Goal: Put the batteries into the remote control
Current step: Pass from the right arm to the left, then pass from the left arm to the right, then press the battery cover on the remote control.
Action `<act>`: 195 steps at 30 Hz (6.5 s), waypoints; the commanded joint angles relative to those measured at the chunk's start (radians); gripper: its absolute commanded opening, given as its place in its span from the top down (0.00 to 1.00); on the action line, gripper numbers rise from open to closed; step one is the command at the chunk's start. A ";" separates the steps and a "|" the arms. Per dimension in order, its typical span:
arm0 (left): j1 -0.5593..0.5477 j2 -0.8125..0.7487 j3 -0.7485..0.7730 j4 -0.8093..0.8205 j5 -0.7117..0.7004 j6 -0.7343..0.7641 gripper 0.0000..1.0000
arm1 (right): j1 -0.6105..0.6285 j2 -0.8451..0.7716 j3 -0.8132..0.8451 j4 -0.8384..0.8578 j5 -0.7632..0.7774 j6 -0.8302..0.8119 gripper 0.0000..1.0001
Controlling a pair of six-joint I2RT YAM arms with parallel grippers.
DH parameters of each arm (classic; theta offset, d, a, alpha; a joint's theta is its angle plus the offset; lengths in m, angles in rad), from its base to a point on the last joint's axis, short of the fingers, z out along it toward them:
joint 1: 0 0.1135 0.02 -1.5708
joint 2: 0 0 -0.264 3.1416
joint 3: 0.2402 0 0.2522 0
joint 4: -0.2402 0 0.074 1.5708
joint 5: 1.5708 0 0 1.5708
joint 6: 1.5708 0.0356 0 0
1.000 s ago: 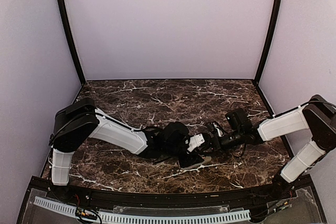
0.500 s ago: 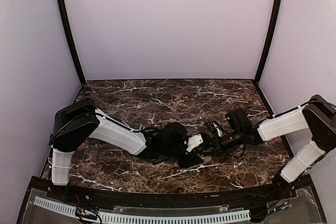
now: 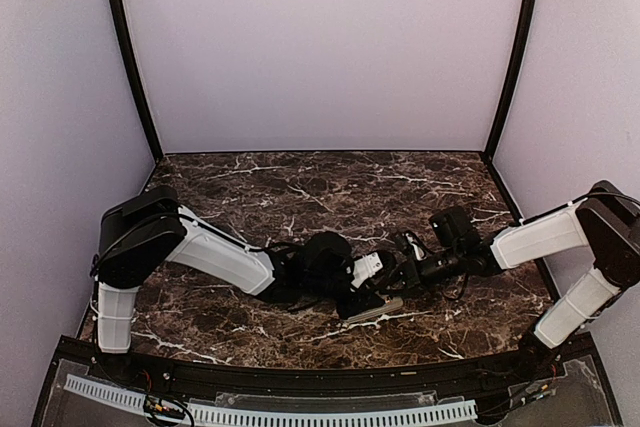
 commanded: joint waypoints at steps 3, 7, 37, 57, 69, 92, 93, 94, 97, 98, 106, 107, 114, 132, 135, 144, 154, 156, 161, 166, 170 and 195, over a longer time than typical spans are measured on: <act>-0.007 -0.040 -0.031 -0.042 0.040 -0.003 0.76 | 0.013 0.024 -0.034 -0.075 0.094 -0.022 1.00; -0.007 -0.035 -0.032 -0.063 0.058 0.001 0.80 | 0.013 0.021 -0.030 -0.081 0.095 -0.024 1.00; -0.024 -0.024 -0.042 -0.145 0.085 0.042 0.81 | 0.003 -0.117 0.081 -0.320 0.154 -0.102 0.78; -0.025 -0.021 -0.041 -0.145 0.090 0.044 0.70 | 0.004 -0.117 0.028 -0.313 0.176 -0.095 0.95; -0.024 -0.025 -0.019 -0.159 0.095 0.028 0.56 | 0.004 -0.068 0.009 -0.277 0.173 -0.111 0.95; -0.024 -0.056 0.047 -0.173 0.093 0.045 0.44 | 0.044 -0.035 0.005 -0.279 0.219 -0.122 0.93; -0.024 -0.061 0.047 -0.170 0.085 0.046 0.42 | 0.044 -0.033 0.003 -0.279 0.220 -0.123 0.93; -0.023 -0.071 0.047 -0.168 0.083 0.046 0.42 | 0.043 -0.033 0.003 -0.279 0.221 -0.123 0.93; -0.020 -0.088 0.044 -0.163 0.076 0.042 0.39 | 0.044 -0.030 0.003 -0.276 0.218 -0.125 0.94; -0.018 -0.095 0.043 -0.162 0.078 0.034 0.39 | 0.044 -0.028 0.003 -0.276 0.218 -0.127 0.94; -0.003 -0.127 0.002 -0.088 0.087 0.002 0.44 | 0.044 -0.029 0.006 -0.268 0.214 -0.129 0.94; -0.002 -0.120 0.003 -0.092 0.086 0.004 0.45 | 0.043 -0.030 0.006 -0.268 0.214 -0.129 0.94; -0.002 -0.071 0.034 -0.139 0.030 0.024 0.72 | 0.044 -0.035 0.008 -0.270 0.210 -0.129 0.94; -0.005 -0.026 0.074 -0.192 0.037 0.031 0.84 | 0.047 -0.039 0.013 -0.270 0.213 -0.130 0.94; -0.004 -0.042 0.088 -0.184 0.066 0.030 0.87 | 0.047 -0.040 0.013 -0.272 0.213 -0.131 0.94; 0.004 -0.013 0.107 -0.220 0.032 0.032 1.00 | 0.047 -0.048 0.017 -0.274 0.215 -0.135 0.94; 0.002 0.027 0.048 -0.251 0.067 0.004 1.00 | 0.055 -0.080 0.058 -0.337 0.240 -0.148 0.88; 0.002 0.028 0.039 -0.262 0.061 0.011 1.00 | 0.056 -0.089 0.070 -0.355 0.248 -0.152 0.86; 0.002 0.028 0.040 -0.290 0.058 0.021 1.00 | 0.056 -0.118 0.110 -0.422 0.286 -0.173 0.83; 0.002 0.032 0.037 -0.298 0.056 0.022 1.00 | 0.055 -0.160 0.167 -0.506 0.324 -0.199 0.81; 0.002 0.035 0.038 -0.309 0.056 0.027 1.00 | 0.052 -0.186 0.191 -0.531 0.327 -0.202 0.83; 0.002 0.034 0.038 -0.309 0.050 0.023 1.00 | 0.059 -0.029 0.058 -0.315 0.196 -0.104 1.00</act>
